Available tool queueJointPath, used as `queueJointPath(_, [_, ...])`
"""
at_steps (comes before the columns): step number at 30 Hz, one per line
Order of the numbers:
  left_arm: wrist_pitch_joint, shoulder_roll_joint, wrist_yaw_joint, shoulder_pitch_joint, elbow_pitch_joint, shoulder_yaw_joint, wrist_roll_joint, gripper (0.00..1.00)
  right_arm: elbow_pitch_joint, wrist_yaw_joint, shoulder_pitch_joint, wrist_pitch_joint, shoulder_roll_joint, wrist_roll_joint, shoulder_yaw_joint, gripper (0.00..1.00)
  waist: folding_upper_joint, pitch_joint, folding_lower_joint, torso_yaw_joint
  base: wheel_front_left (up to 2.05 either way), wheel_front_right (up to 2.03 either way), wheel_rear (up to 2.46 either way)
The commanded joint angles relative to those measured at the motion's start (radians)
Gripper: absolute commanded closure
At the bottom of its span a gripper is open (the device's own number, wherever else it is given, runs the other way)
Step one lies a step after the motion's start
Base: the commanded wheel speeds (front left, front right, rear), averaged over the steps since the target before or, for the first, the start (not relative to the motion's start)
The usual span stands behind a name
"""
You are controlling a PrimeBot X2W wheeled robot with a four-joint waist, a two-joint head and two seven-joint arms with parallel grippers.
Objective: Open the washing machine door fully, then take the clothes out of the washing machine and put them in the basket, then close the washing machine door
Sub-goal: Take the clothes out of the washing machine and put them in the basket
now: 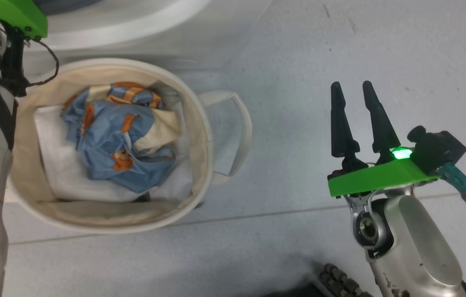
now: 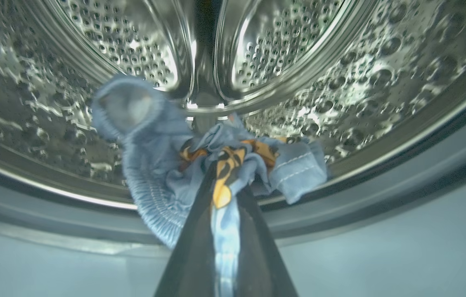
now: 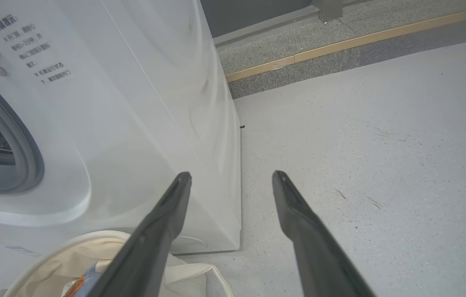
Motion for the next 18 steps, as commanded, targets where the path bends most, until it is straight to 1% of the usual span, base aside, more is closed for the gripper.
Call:
queueJointPath(1, [-0.019,0.036,-0.003,-0.002,-0.033,0.018,-0.005,1.0,-0.024,0.0,0.017,-0.012,0.003,-0.008,0.012,0.0,0.0,-0.022,-0.0001,0.014,0.0,0.0,0.0])
queueJointPath(3, [-0.051,0.034,-0.005,0.028,-0.062,0.031,-0.01,1.0,-0.017,0.0,0.022,-0.012,0.003,-0.015,0.009,0.0,0.0,-0.051,-0.0001,0.028,0.0,0.0,0.0])
queueJointPath(5, [-0.061,0.033,-0.006,0.074,-0.127,0.05,-0.011,1.0,-0.011,0.0,0.027,-0.012,0.003,-0.021,0.006,0.0,0.0,-0.082,-0.0001,0.044,0.0,0.0,0.0])
queueJointPath(8, [-0.062,0.03,0.006,0.185,-0.339,0.108,0.021,1.0,-0.001,0.0,0.036,-0.012,0.003,-0.028,0.002,0.0,0.0,-0.134,-0.0001,0.067,0.0,0.0,0.0])
queueJointPath(11, [-0.062,0.006,0.017,0.327,-0.558,0.168,0.07,1.0,0.013,0.0,0.05,-0.012,0.003,-0.04,0.001,0.0,0.0,-0.192,-0.0001,0.091,0.0,0.0,0.0])
queueJointPath(15, [-0.063,-0.053,0.017,0.5,-0.827,0.25,0.124,1.0,0.03,0.0,0.074,-0.012,0.003,-0.05,-0.002,0.0,0.0,-0.271,-0.0001,0.12,0.0,0.0,0.0])
queueJointPath(18, [-0.063,-0.098,0.007,0.607,-0.985,0.286,0.165,1.0,0.042,0.0,0.094,-0.012,0.003,-0.053,-0.001,0.0,0.0,-0.324,-0.0001,0.139,0.0,0.0,0.0])
